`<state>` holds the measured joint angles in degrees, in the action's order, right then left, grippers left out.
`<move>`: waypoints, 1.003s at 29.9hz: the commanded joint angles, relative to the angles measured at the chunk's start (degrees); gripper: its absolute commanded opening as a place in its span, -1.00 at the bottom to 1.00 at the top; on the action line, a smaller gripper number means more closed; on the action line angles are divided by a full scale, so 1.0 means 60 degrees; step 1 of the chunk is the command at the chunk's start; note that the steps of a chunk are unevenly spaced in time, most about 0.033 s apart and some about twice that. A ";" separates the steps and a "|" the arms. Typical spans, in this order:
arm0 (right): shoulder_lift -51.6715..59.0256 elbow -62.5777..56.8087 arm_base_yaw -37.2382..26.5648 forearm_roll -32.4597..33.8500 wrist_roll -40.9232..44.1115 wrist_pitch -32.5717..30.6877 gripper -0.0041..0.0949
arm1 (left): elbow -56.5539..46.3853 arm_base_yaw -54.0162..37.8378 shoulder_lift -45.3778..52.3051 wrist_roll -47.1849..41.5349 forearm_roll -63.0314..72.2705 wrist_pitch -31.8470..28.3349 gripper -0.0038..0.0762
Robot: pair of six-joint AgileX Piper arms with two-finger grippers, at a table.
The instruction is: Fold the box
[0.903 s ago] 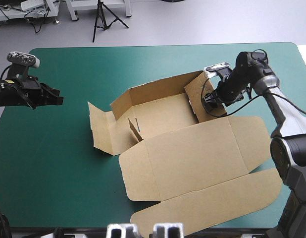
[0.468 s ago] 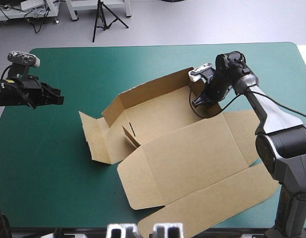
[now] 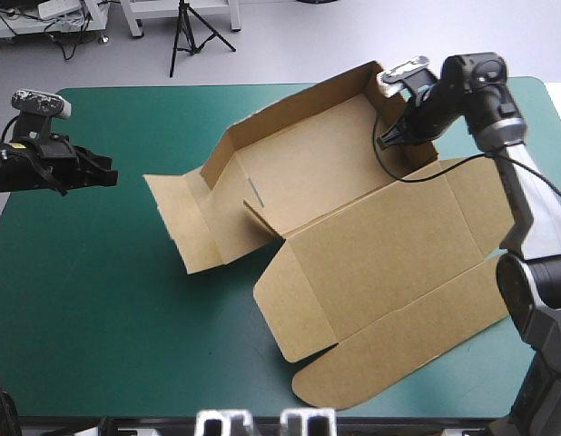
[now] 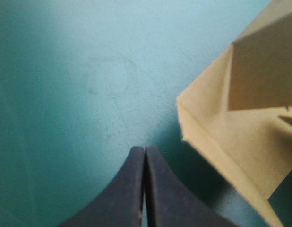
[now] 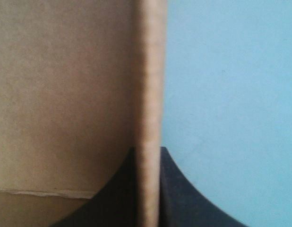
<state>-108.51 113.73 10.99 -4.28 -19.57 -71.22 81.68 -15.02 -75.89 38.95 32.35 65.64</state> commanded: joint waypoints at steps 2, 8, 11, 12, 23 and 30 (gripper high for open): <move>0.1400 0.0357 -0.0932 -0.1051 -0.0258 -0.0069 -0.96 | 0.0322 0.0008 0.0224 -0.0088 0.0495 -0.0859 -0.93; 0.2498 0.0357 -0.1907 -0.2565 -0.0790 -0.0069 -0.96 | 0.0322 0.0008 0.0061 -0.0162 0.0637 -0.1372 -0.93; 0.3054 0.0357 -0.2022 -0.2765 -0.1032 -0.0069 -0.96 | 0.0322 0.0008 -0.0238 -0.0657 0.0655 -0.1564 -0.93; 0.3221 0.0357 -0.2022 -0.2765 -0.1033 -0.0069 -0.96 | 0.0322 0.0008 -0.0357 -0.0783 0.0707 -0.1561 -0.93; 0.3706 0.0357 -0.2022 -0.4202 -0.1487 -0.0052 -0.96 | 0.0322 0.0028 -0.2334 0.1557 0.6116 0.0937 -0.92; 0.3239 0.0357 -0.2022 -0.4410 -0.1235 0.0316 -0.96 | 0.0322 0.1004 -0.2709 0.2066 0.7392 0.1448 -0.92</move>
<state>-89.99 114.14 -0.58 -26.82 -28.25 -71.70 81.79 -12.14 -94.64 50.08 70.71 68.87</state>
